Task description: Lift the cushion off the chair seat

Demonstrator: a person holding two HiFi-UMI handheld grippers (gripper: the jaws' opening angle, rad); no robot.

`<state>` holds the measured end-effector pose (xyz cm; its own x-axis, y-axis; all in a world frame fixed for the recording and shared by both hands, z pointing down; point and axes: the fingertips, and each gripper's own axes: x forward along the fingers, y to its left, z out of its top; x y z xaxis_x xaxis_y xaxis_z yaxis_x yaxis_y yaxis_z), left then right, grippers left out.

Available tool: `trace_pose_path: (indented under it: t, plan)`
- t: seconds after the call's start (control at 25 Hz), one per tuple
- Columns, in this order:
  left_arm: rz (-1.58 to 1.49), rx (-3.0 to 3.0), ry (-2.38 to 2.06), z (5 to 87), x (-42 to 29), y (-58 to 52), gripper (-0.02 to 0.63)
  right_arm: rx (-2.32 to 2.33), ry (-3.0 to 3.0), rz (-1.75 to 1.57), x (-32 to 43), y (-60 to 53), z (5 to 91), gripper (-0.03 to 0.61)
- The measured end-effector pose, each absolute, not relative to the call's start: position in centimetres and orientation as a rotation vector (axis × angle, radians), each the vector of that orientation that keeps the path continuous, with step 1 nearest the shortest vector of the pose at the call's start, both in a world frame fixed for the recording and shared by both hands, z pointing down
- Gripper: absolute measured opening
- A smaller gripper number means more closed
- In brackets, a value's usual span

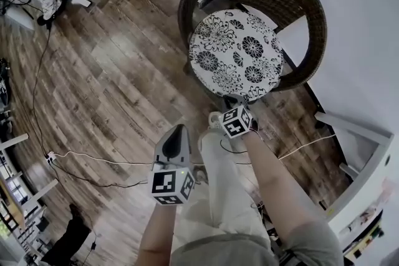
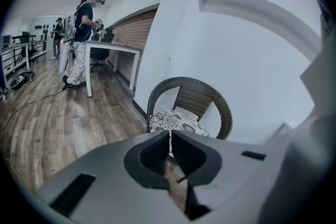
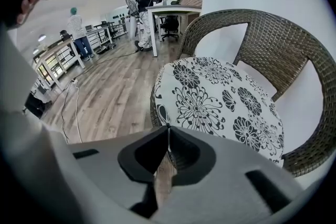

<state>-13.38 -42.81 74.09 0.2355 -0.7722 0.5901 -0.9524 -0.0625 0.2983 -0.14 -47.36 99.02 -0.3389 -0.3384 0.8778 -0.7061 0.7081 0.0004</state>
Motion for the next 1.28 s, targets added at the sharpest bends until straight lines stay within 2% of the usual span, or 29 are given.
trace_pose_path:
  t: [0.4, 1.28]
  plan:
    - [0.294, 1.911, -1.617, 68.4, -13.8, -41.3, 0.014, 0.890, -1.946, 0.470, 0.5, -46.8, 92.8, 0.008]
    - [0.229, 2.018, -1.658, 55.5, -16.1, -30.8, 0.014, 1.105, -2.046, 0.334, 0.4, -40.1, 73.4, 0.005]
